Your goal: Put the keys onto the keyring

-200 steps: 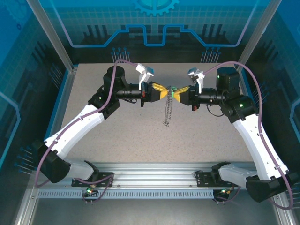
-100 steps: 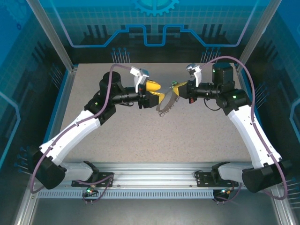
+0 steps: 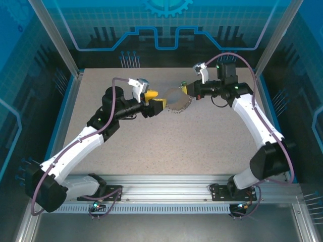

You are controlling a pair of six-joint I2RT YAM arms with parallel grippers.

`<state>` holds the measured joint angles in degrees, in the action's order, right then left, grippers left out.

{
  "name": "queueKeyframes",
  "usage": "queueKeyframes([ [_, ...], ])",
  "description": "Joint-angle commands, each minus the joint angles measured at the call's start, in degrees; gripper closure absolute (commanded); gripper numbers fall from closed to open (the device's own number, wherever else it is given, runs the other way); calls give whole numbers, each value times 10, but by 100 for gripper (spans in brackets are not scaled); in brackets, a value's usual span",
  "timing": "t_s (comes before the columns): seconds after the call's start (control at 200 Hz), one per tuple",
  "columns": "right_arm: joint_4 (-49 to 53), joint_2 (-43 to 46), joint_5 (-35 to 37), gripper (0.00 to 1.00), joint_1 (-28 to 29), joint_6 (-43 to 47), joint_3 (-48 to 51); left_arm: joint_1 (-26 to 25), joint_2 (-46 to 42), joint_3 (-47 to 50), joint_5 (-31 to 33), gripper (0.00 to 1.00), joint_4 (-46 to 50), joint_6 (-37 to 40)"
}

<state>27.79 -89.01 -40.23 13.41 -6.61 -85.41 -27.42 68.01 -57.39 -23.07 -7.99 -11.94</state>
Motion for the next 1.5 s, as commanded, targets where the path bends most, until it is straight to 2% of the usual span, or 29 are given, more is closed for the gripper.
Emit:
queueKeyframes([
  [0.0,-22,-45,-1,100,-12,-2,-52,15,-6,18,13,28,-35,-19],
  [0.31,-39,-211,1,100,-20,-40,-149,46,19,26,-7,27,-52,-32],
  [0.435,-55,-241,7,100,-15,-57,-139,51,14,31,-8,27,-50,-35],
  [0.875,-174,-166,43,100,13,-112,102,52,-27,57,-13,26,-37,-66],
  [1.496,-224,-94,98,100,53,-170,295,52,-48,72,-11,26,7,-65],
])
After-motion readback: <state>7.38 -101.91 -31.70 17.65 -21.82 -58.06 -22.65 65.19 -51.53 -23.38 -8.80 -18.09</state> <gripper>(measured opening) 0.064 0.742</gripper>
